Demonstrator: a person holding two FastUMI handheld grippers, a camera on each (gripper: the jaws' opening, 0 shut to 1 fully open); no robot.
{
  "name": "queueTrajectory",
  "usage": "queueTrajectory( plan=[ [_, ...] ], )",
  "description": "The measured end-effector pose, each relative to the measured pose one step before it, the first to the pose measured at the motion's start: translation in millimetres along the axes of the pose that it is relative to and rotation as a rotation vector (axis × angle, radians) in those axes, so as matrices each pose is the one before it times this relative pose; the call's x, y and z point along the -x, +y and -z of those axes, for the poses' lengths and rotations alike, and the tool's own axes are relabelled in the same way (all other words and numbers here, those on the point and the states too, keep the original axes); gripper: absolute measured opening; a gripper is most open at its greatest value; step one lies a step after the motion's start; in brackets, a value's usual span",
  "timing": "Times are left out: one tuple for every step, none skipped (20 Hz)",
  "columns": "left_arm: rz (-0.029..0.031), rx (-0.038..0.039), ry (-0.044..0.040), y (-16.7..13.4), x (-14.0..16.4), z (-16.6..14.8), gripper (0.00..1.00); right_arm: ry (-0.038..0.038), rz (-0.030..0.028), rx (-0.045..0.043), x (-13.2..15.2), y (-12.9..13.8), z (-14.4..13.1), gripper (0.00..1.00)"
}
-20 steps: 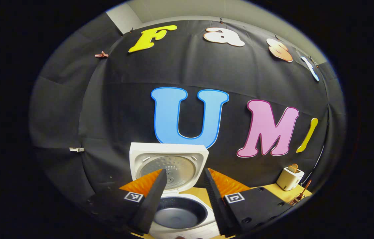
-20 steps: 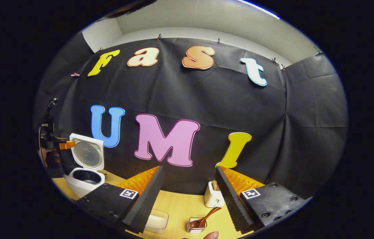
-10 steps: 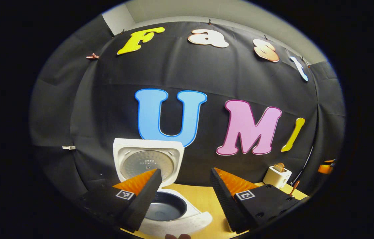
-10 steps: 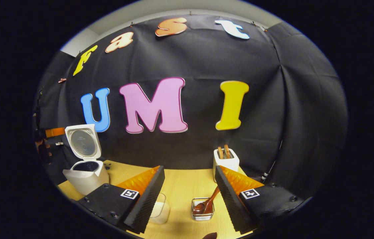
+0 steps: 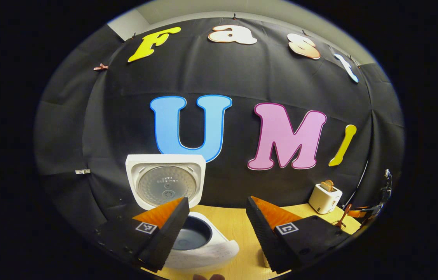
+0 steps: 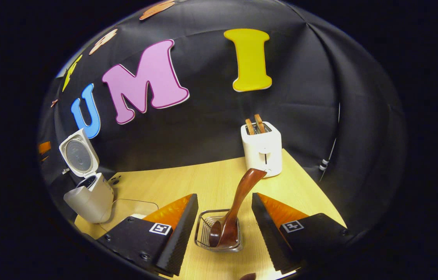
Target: Close the left gripper, press the button to open the rice cooker; take a wooden spoon from the chopstick holder with the right hand, scoop a spoonful of rice and pour it into the rice cooker, then put the wooden spoon back into the chopstick holder.
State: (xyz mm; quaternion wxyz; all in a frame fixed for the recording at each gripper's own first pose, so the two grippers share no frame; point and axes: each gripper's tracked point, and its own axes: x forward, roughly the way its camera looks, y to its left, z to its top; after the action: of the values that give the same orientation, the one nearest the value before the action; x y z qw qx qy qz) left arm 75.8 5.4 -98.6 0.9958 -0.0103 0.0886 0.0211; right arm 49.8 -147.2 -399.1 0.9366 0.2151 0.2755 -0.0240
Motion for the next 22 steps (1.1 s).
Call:
queueTrajectory(
  plan=[
    [-0.00700, -0.00330, 0.00223, -2.02, 0.70, -0.04, 0.95, 0.01250, -0.00406, -0.01041, -9.34, -2.19, 4.73, 0.87],
    [-0.00378, -0.00292, 0.00435, -3.17, 0.58, 2.14, 0.95, 0.01135, -0.00388, -0.00816, -8.18, -1.59, 4.95, 0.87],
    [-0.00421, -0.00296, 0.00708, -3.13, 0.77, 2.14, 0.95, 0.01266, -0.00528, -0.00825, -6.40, -0.55, 5.26, 0.87],
    [-0.00463, -0.00410, 0.00938, -2.33, 0.30, 3.44, 0.95, 0.00784, -0.00892, -0.00748, -6.80, -0.53, 4.28, 0.87],
    [-0.00444, -0.00418, 0.00941, -2.45, 0.76, 1.90, 0.95, 0.00734, -0.00949, -0.00728, -6.16, -0.02, 2.76, 0.87],
    [-0.00493, -0.00449, 0.00933, -1.46, 0.55, 3.39, 0.95, 0.01052, -0.00340, -0.00735, -5.79, -1.38, 4.09, 0.72],
    [-0.00525, -0.00308, 0.00773, -1.59, 0.78, 2.10, 0.95, 0.01072, -0.00473, -0.00655, -6.60, -0.64, 4.45, 0.86],
    [-0.00350, -0.00411, 0.00826, -1.96, -2.68, 1.68, 0.95, 0.00710, -0.00190, -0.00623, -6.25, -0.42, 3.31, 0.86],
    [-0.00333, -0.00516, 0.00656, -0.73, 0.72, 1.72, 0.95, 0.01049, -0.00131, -0.01218, -7.26, -0.73, 4.39, 0.86],
    [-0.00344, -0.00632, 0.00812, -0.82, 0.77, 1.61, 0.95, -0.00119, 0.00112, -0.01145, -10.32, -1.09, 3.79, 0.85],
    [-0.00387, -0.00358, 0.00779, 1.34, 1.42, 2.38, 0.95, -0.00065, 0.00525, -0.00339, -3.91, 0.18, -0.30, 0.84],
    [-0.00813, 0.00046, 0.00577, 2.99, 0.30, 2.37, 0.95, 0.00201, -0.00733, -0.00721, -4.58, 1.61, 1.83, 0.74],
    [-0.00814, 0.00453, 0.00518, 3.24, -0.09, 0.69, 0.95, 0.00371, -0.00091, -0.00255, -2.16, 2.29, 0.04, 0.74],
    [-0.00725, 0.00743, 0.00644, 2.49, -0.25, 2.34, 0.95, 0.00076, 0.00212, 0.00222, -4.30, 0.72, -0.46, 0.73],
    [-0.00814, 0.00664, 0.00470, 3.33, -0.23, 0.92, 0.95, 0.00103, 0.01251, 0.00266, -4.07, -2.31, 0.78, 0.69],
    [-0.00761, 0.00450, 0.00469, 3.23, -0.17, 1.92, 0.95, 0.00784, 0.01647, -0.00091, -2.95, -2.64, 1.54, 0.74],
    [-0.00627, 0.00121, 0.00379, 2.22, 0.20, 0.97, 0.95, 0.00973, 0.00946, -0.00537, -2.26, -2.34, 3.21, 0.37],
    [-0.00500, -0.00225, 0.00086, 2.51, -0.40, 0.85, 0.95, -0.00312, 0.00371, -0.01545, -1.34, -1.41, -1.09, 0.41],
    [-0.00250, -0.00352, 0.00124, 1.07, 0.04, -0.18, 0.95, -0.00002, 0.00132, -0.01473, -2.99, -0.73, -0.41, 0.38],
    [0.00007, -0.00283, -0.00043, 0.83, 0.36, 0.34, 0.95, -0.00201, 0.00920, -0.01123, -2.98, -1.76, -0.47, 0.34],
    [0.00156, -0.00119, 0.00069, 0.58, -0.08, -0.07, 0.95, 0.00370, -0.00205, -0.01796, 1.58, -0.68, -1.20, 0.17],
    [0.00055, -0.00129, 0.00129, 1.00, 0.86, 1.55, 0.95, 0.00013, 0.00543, -0.01239, 1.78, -1.13, -0.20, 0.24]
  ],
)
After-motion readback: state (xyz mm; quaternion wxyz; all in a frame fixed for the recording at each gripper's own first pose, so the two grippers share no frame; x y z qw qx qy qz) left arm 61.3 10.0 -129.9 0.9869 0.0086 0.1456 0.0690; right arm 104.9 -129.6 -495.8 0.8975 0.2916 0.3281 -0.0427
